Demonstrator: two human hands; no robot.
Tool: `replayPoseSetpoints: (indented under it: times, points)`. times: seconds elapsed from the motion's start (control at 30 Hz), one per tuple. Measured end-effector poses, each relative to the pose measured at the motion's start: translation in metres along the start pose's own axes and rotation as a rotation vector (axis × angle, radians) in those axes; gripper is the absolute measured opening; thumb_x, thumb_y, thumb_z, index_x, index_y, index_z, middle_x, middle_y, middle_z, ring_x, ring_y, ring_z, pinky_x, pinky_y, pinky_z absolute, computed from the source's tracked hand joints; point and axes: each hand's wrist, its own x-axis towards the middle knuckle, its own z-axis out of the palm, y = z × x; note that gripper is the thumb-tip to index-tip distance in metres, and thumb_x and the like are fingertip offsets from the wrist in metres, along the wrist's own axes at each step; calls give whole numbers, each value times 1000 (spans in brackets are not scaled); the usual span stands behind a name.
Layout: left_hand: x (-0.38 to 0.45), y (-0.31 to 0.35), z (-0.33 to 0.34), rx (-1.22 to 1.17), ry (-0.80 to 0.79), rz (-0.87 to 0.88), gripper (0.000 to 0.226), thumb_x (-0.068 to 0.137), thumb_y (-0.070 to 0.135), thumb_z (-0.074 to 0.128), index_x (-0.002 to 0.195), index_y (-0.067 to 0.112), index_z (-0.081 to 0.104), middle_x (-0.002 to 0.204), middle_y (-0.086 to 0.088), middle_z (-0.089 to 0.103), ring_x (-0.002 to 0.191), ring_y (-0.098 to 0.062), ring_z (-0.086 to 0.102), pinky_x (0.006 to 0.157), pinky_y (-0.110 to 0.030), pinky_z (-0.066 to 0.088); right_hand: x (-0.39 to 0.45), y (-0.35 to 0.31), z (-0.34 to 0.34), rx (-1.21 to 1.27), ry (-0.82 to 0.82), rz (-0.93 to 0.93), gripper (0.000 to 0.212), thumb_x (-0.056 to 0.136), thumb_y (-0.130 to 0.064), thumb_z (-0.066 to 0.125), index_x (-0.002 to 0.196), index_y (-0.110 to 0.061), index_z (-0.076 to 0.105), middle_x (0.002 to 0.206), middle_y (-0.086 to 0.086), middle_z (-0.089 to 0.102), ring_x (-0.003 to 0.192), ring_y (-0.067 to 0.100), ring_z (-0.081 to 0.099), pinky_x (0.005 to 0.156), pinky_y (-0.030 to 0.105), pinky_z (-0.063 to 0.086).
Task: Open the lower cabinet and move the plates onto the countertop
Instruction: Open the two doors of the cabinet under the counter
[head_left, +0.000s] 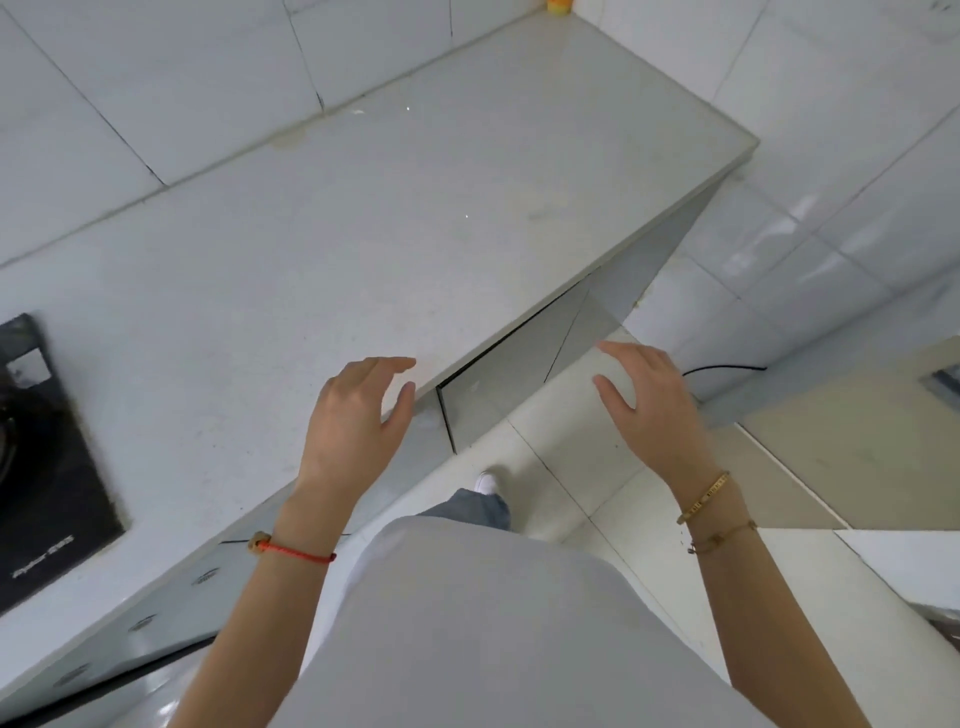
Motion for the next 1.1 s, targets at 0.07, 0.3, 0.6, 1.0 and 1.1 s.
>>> replayPoseSetpoints:
  times: [0.07, 0.3, 0.6, 1.0, 1.1]
  points:
    - [22, 6, 5, 0, 12, -32, 25, 94, 14, 58, 117, 9, 66, 113, -2, 70, 105, -24, 64, 90, -43, 51, 35, 6, -3, 5, -21, -40, 37, 95, -23, 53, 130, -11, 52, 122, 6, 60, 116, 22, 49, 99, 39, 43]
    - [58, 23, 11, 29, 75, -191, 25, 94, 15, 58, 117, 10, 66, 112, 0, 70, 106, -22, 64, 91, -43, 50, 125, 16, -5, 68, -115, -190, 37, 95, -24, 54, 131, -14, 53, 126, 2, 58, 120, 19, 47, 100, 26, 36]
    - [55, 77, 38, 85, 249, -487, 25, 93, 15, 58, 117, 12, 66, 112, 0, 70, 105, -23, 64, 91, -43, 50, 195, 50, -13, 69, -295, -477, 36, 95, -24, 53, 130, -15, 53, 125, 1, 59, 121, 19, 47, 104, 32, 38]
    - [8, 168, 96, 83, 463, -861, 25, 95, 22, 55, 119, 17, 63, 114, 3, 68, 107, -19, 61, 92, -41, 51, 213, 76, -12, 82, -550, -786, 36, 96, -26, 52, 130, -15, 54, 125, 0, 58, 121, 17, 48, 105, 33, 38]
    - [-4, 177, 106, 97, 482, -905, 26, 95, 22, 55, 119, 17, 63, 114, 2, 68, 107, -19, 62, 94, -42, 51, 206, 76, -5, 89, -591, -821, 36, 96, -25, 52, 130, -15, 53, 126, 1, 58, 121, 17, 47, 106, 33, 38]
